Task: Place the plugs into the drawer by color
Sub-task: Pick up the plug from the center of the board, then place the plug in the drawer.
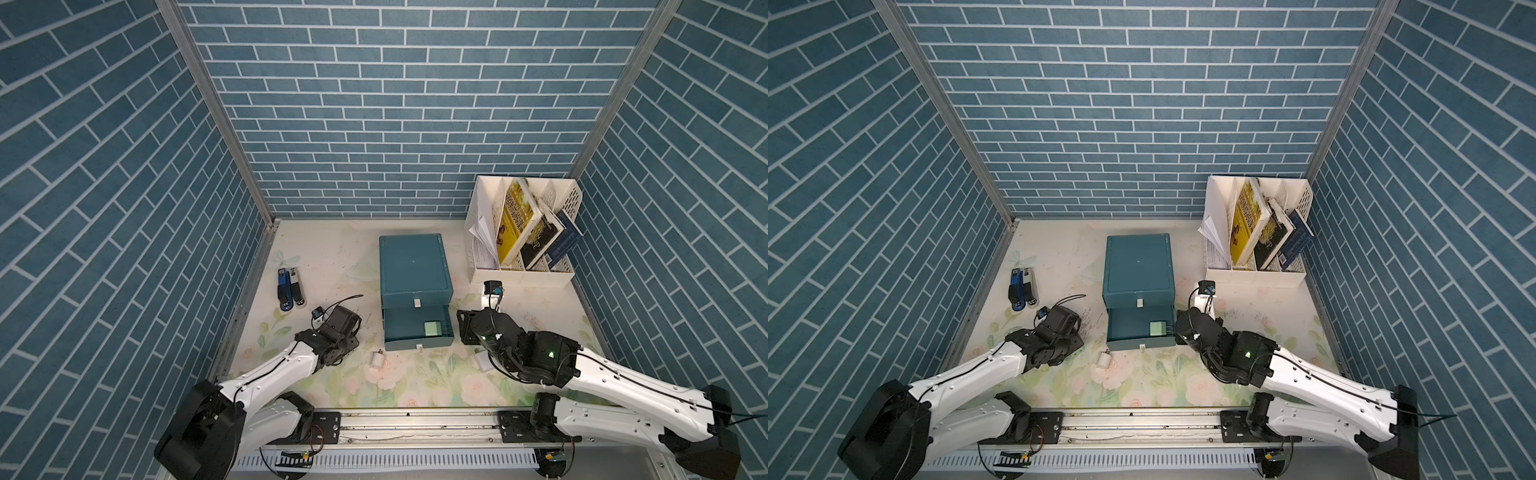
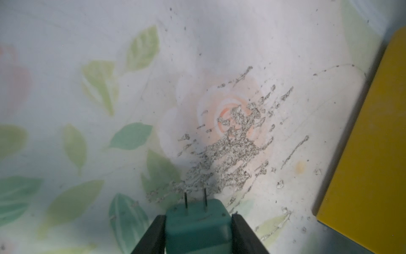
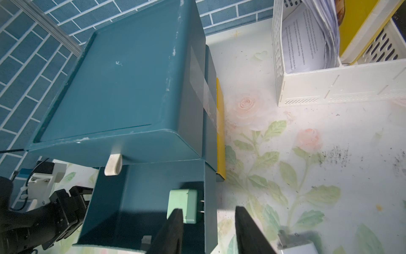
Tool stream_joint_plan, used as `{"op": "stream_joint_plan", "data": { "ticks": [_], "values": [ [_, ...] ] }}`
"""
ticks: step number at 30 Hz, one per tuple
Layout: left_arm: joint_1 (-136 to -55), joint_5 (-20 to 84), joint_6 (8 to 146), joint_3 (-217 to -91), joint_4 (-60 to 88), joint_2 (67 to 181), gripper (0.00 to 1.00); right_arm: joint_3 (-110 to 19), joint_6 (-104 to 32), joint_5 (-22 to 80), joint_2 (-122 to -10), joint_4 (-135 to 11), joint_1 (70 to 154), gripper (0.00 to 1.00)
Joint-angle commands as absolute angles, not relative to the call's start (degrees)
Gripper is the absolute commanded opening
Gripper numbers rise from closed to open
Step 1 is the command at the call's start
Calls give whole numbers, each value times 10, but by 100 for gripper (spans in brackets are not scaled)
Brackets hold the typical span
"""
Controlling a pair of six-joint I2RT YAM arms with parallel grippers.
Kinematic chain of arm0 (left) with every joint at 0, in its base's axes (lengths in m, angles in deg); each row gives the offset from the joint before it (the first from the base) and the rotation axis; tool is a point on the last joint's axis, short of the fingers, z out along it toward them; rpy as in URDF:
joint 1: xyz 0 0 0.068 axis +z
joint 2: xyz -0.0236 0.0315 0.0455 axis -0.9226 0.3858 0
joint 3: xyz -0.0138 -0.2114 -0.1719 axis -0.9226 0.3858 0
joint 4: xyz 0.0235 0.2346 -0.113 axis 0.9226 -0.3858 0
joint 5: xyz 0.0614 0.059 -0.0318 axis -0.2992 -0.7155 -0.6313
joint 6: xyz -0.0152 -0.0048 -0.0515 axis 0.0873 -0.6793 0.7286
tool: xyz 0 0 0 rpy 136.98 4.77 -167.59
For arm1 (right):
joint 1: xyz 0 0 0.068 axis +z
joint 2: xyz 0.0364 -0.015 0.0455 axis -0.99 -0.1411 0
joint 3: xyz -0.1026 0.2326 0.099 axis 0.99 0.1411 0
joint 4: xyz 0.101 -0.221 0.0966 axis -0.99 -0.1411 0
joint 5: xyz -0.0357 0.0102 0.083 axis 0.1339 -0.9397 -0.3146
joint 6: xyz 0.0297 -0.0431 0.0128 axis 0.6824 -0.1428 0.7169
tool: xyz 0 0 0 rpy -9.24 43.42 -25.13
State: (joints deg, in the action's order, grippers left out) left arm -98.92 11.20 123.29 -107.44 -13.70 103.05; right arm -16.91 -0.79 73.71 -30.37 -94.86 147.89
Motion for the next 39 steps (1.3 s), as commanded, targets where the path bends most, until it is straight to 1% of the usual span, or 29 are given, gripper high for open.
{"op": "stream_joint_plan", "data": {
  "ticks": [1,6,10,12,15,17,20,22,26,27,28,29,30,31,32,34,36,39],
  "values": [
    [-986,68,1215,-1111,-190,1005,25,-159,11,747,-293,-956,1480,42],
    [-987,23,1172,-1205,-252,971,0,-144,20,745,-287,-964,1480,42],
    [-1007,24,1100,-1303,-241,939,0,-122,29,739,-268,-959,1480,42],
    [-1038,40,1065,-1343,-214,939,0,-117,34,740,-262,-961,1480,42],
    [-1120,57,1024,-1384,-165,952,0,-115,38,743,-258,-968,1480,42],
    [-1184,63,1001,-1396,-131,967,0,-118,41,747,-257,-976,1481,42],
    [-1253,52,984,-1397,-107,990,0,-122,44,755,-248,-985,1480,42],
    [-1272,36,981,-1393,-104,1006,0,-124,45,758,-239,-989,1480,42],
    [-1278,33,981,-1378,-105,1028,0,-120,38,752,-227,-984,1480,43],
    [-1279,33,982,-1371,-102,1030,6,-117,28,743,-224,-975,1480,45],
    [-1278,33,983,-1365,-99,1033,20,-114,13,730,-221,-959,1480,48],
    [-1278,36,982,-1361,-95,1034,38,-112,0,715,-218,-947,1481,51],
    [-1278,37,981,-1358,-93,1034,52,-110,-14,701,-217,-932,1484,55],
    [-1278,34,980,-1356,-91,1033,61,-108,-27,689,-215,-918,1491,60],
    [-1278,30,979,-1357,-91,1032,66,-107,-37,681,-216,-907,1498,62],
    [-1278,14,970,-1366,-97,1031,72,-108,-55,676,-227,-890,1525,67],
    [-1278,-17,963,-1386,-111,1031,76,-109,-67,677,-246,-878,1561,71],
    [-1278,-74,946,-1424,-128,1033,80,-110,-64,695,-280,-857,1635,74]
  ]
}}
